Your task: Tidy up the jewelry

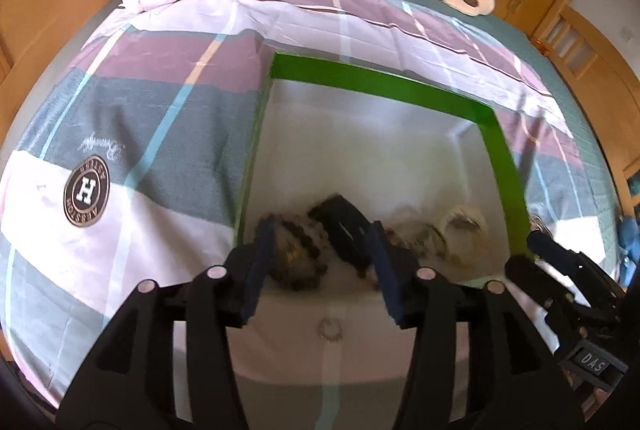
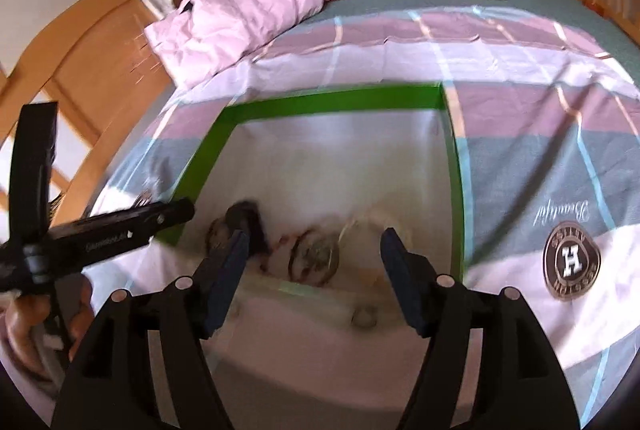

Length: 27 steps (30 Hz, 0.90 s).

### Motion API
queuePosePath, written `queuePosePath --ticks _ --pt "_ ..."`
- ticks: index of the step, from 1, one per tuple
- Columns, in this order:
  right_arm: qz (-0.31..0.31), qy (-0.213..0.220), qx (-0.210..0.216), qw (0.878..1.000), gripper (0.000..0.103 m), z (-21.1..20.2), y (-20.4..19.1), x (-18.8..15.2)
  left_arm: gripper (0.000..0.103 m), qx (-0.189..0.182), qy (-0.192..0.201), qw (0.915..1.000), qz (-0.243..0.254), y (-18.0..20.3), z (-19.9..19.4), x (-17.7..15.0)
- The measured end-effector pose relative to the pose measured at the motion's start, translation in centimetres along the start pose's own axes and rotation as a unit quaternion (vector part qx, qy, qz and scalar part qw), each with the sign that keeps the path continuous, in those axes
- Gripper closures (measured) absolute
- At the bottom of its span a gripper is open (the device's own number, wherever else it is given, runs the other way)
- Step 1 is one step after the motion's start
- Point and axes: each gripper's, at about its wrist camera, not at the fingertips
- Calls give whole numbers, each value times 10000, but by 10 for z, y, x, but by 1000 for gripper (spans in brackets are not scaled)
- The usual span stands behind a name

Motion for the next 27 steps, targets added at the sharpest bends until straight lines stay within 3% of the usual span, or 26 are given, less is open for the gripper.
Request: queuePosePath --ticks 5,8,14,20,24,27 --pt "-613 -579 -178 9963 34 -3 -9 -24 51 244 -94 9995 178 6 -8 -25" --pt "-873 -917 -433 9910 34 9 -12 -37 34 337 -160 9992 107 4 -7 -35" --pt "-426 -1560 -917 9826 34 36 10 -43 19 323 -508 9982 1 -5 -2 -51" --pt "-484 -1759 -1107 9770 33 49 5 -47 16 558 -954 9937 178 0 20 -64" --pt "-628 -1544 -1303 9774 34 58 -2 -49 23 651 -910 9930 383 6 27 -69" --pt "-491 -1404 -1303 9802 41 65 0 -47 24 634 -955 9927 384 8 33 -68"
Point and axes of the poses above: each gripper's, at about its wrist camera, not at the fingertips, and z roughly the way its jaws point, y to its right, x to its top, and after that the axes turned 8 degrees about -y, right-handed
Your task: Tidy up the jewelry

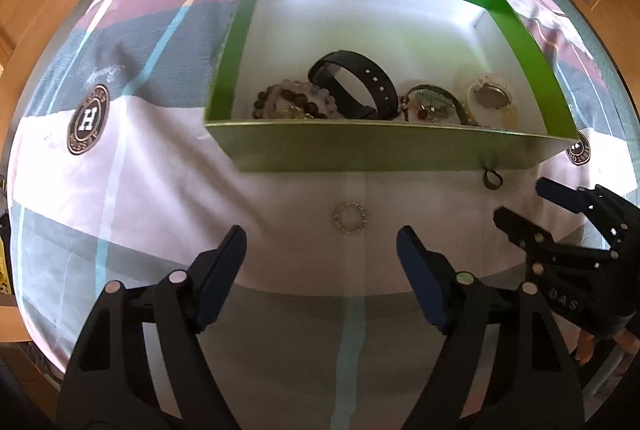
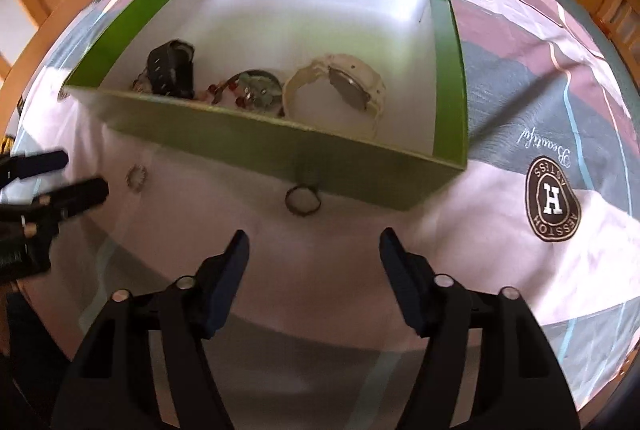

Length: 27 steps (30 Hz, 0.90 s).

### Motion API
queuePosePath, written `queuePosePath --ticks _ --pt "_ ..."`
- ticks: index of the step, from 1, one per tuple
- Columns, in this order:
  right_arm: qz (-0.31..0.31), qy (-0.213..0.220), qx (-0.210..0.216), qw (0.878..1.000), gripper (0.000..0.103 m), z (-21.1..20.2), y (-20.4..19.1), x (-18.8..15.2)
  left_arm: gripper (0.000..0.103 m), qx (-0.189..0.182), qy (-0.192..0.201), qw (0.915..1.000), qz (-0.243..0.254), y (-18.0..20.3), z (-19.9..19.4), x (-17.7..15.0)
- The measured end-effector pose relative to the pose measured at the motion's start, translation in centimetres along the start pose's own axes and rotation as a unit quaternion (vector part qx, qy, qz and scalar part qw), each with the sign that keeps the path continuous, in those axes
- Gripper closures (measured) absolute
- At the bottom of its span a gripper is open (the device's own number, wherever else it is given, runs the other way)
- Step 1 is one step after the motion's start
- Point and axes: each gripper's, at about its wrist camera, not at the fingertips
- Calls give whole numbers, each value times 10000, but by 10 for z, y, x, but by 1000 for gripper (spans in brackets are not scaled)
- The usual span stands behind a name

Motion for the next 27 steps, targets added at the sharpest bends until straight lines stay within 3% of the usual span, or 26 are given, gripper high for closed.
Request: queuePosePath --ticks 7,8,10,20,21,22,23,27 --pt "352 212 -16 9992 46 22 2 9 24 -125 -100 9994 -292 -12 3 3" --pt "309 277 -54 9991 51 21 -1 9 24 -127 -119 9994 -298 -13 4 3" --pt "103 290 -104 9995 82 17 -7 8 24 -109 -156 9993 -313 -14 6 2" --pt "-850 -444 274 9950 80 8 -31 -15 24 -282 -252 9985 -386 -10 16 7" --pt "-882 -450 293 9947 68 6 -32 -18 24 -286 -279 9985 -369 -8 18 7" --pt "-838 -430 345 9950 49 3 -30 -20 24 -282 -303 9985 -353 -5 20 8" --pt "-760 -405 410 9954 43 1 -27 -19 24 -283 -331 9985 -319 -2 23 10" --pt "-116 -221 973 9949 41 -16 -1 -14 27 -295 -333 9987 -250 13 31 18"
Point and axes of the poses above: each gripper's, at about its wrist camera, not at the fingertips, and z roughly the way its jaws point, y to its right, x to its top, and after that the axes turned 8 degrees about -y, right-handed
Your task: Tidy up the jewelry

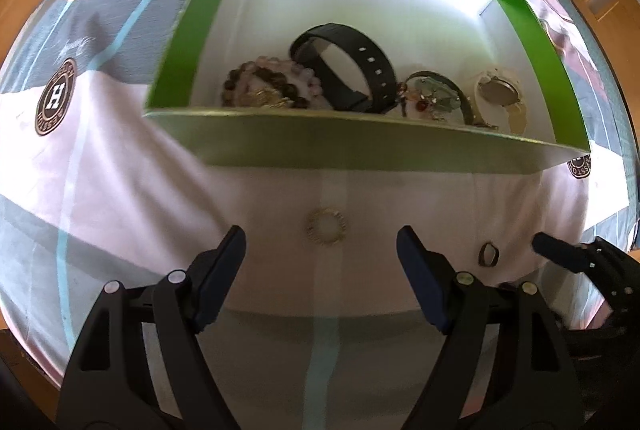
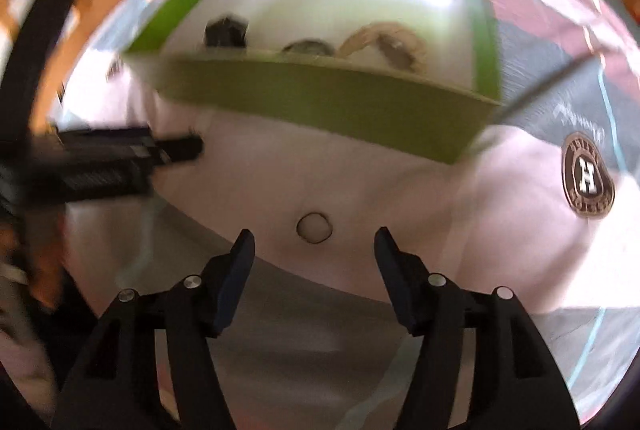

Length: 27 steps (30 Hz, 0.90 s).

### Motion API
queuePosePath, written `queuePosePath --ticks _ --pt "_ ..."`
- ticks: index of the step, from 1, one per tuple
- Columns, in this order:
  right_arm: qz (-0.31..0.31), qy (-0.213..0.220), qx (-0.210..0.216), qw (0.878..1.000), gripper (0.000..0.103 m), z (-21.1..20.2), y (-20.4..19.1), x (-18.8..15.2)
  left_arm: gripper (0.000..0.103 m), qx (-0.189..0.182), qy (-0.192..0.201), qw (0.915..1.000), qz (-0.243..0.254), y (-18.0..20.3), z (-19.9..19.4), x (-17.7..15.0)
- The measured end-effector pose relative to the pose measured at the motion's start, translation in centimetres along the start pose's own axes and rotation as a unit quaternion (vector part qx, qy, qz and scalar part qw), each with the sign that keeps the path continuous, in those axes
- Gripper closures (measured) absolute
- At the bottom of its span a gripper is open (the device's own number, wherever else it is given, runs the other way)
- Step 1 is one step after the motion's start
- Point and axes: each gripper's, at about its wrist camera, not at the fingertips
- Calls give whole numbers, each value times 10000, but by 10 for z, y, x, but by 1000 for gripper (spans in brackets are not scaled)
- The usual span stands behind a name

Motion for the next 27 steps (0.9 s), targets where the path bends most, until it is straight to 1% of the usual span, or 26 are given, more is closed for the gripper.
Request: queuePosePath --ticks 1,2,3,5,7,9,10,12,14,15,18,19,20,21,22,23,25,27 --pt "140 99 20 9999 41 -6 6 1 31 0 4 10000 17 3 2 2" --pt "213 154 -5 9997 41 -9 9 1 44 -4 -32 10000 42 7 6 4" --pt "284 201 -41 9994 41 -13 13 0 49 -3 -97 9999 61 9 12 7" --pt "433 228 -71 9988 41 -16 17 2 49 58 -112 9999 77 12 17 10" --pt "479 190 -86 9986 41 -10 15 6 49 130 -50 9998 110 16 19 11" --pt "439 134 -177 9988 41 -8 16 3 49 157 -42 9998 138 18 20 12" --pt "400 104 -224 9989 41 -12 23 -3 49 177 -39 9997 171 19 20 12" --pt "351 58 -269 9990 41 -3 12 0 50 241 -55 9993 263 25 22 8" --pt "342 13 -286 9990 41 -2 16 -3 51 234 -103 9990 355 29 22 3" --pt "351 -1 -296 9989 41 -1 17 -4 52 167 -131 9990 385 31 21 1" --pt "414 -4 -304 9987 41 -1 19 -2 53 -550 -218 9976 355 28 12 -4" --pt "432 0 -302 9986 41 -1 19 -1 53 -676 -190 9970 314 26 9 -4" --pt "441 3 -304 9986 41 -1 19 -2 52 -686 -103 9973 230 22 4 -3" --pt "449 11 -312 9985 41 -1 19 -1 48 -618 -32 9980 148 18 2 -2" --pt "452 14 -317 9985 41 -1 19 -1 47 -471 80 9989 -19 11 0 1" --pt "446 11 -327 9985 41 -2 20 -2 47 -407 134 9990 -153 6 0 3" --pt "417 -5 -368 9985 41 1 18 -2 47 -381 124 9985 -372 1 5 8" --pt "352 -19 -488 9982 41 6 13 -1 57 -275 94 9988 -400 4 11 12"
Point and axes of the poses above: each gripper's, at about its wrist camera, not at the fingertips, and z roughly the way its jaws point, y to its right, x to its top, and after that the axes turned 8 degrees about -y, right-handed
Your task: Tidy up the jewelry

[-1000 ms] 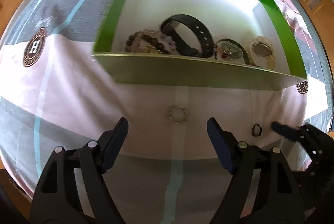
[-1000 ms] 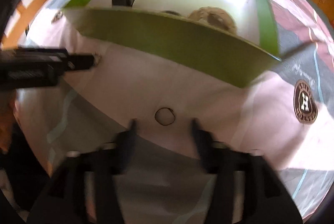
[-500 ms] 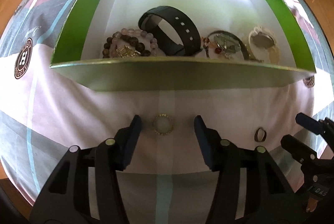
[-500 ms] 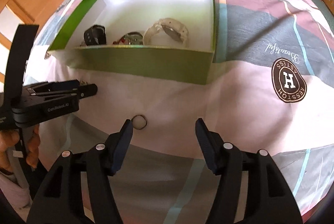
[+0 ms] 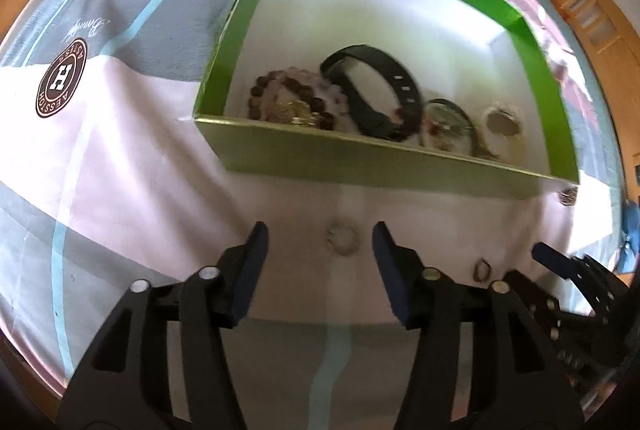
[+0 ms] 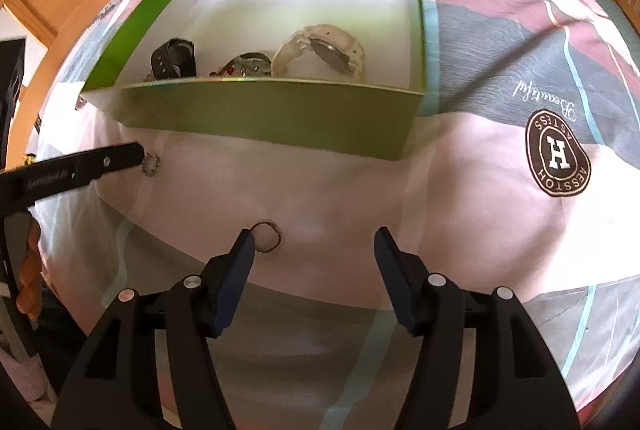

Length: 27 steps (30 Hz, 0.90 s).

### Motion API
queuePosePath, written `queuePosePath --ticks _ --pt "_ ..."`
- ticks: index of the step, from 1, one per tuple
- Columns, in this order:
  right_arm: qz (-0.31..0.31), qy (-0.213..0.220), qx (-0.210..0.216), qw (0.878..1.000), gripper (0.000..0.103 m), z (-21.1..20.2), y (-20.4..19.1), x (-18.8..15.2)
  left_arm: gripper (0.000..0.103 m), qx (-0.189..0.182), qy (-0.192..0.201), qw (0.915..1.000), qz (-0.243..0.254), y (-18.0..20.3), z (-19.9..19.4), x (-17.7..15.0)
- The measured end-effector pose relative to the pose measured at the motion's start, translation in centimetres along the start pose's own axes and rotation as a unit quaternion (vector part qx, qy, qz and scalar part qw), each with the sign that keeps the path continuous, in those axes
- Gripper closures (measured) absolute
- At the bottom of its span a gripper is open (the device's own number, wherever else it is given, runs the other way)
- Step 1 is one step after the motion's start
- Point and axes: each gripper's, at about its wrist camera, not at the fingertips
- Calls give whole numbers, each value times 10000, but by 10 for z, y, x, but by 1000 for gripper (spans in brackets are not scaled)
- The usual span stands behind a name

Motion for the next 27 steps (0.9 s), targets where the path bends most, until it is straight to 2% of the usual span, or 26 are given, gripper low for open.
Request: queuePosePath --ticks 2,8,12,15,16,20,21,23,24,27 --pt "-155 20 -252 9996 41 4 -10 -1 63 218 4 9997 116 2 8 5" --pt "-726 328 -509 9955 44 10 -44 -6 62 379 86 9984 408 24 19 9" --pt "-922 205 -589 9938 63 24 -54 -6 62 313 85 9987 394 31 24 12" --pt "-1152 183 -524 9918 80 23 -62 -7 62 122 22 9989 453 18 17 6" --pt "-1207 172 -523 9912 80 22 -64 -8 62 87 -10 9988 480 11 11 3" --pt "-1358 87 -383 9900 80 15 -66 -17 62 22 -82 9979 641 21 12 -5" --pt "-1289 115 -362 9909 77 13 -63 -16 60 -8 -67 9980 635 21 11 -6" --pt "-1045 155 -262 9941 53 8 -57 -12 58 -65 14 9984 557 19 7 -5" --pt "-893 200 -210 9956 47 5 -52 -12 55 -53 52 9987 507 17 7 -3" --pt "-663 267 -190 9973 47 2 -44 -9 54 36 92 9992 388 14 5 -1"
Point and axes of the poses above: each gripper's, at about its wrist camera, not at the fingertips, and z roughly the way its jaws point, y to its right, x to its top, and after that the axes turned 8 degrees about -y, right-handed
